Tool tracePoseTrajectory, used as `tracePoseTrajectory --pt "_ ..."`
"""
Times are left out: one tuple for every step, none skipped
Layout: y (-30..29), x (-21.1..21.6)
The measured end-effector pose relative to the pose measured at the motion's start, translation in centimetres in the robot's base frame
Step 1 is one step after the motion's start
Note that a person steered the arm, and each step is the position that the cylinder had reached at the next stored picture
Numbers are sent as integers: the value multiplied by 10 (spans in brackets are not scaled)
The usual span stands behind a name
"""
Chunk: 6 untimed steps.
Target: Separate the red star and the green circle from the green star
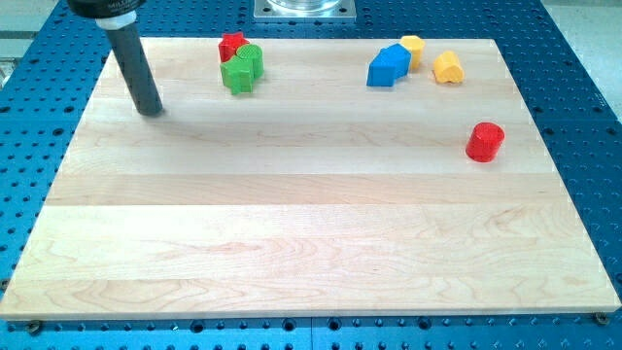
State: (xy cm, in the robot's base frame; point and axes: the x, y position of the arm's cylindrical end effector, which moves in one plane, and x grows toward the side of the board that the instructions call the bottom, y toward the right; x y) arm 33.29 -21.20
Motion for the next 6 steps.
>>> tracePoseTrajectory --pt "0 -40" --pt "25 -89" --pt "79 -118" --pt "150 -80" --pt "200 -31" --pt "187 -61"
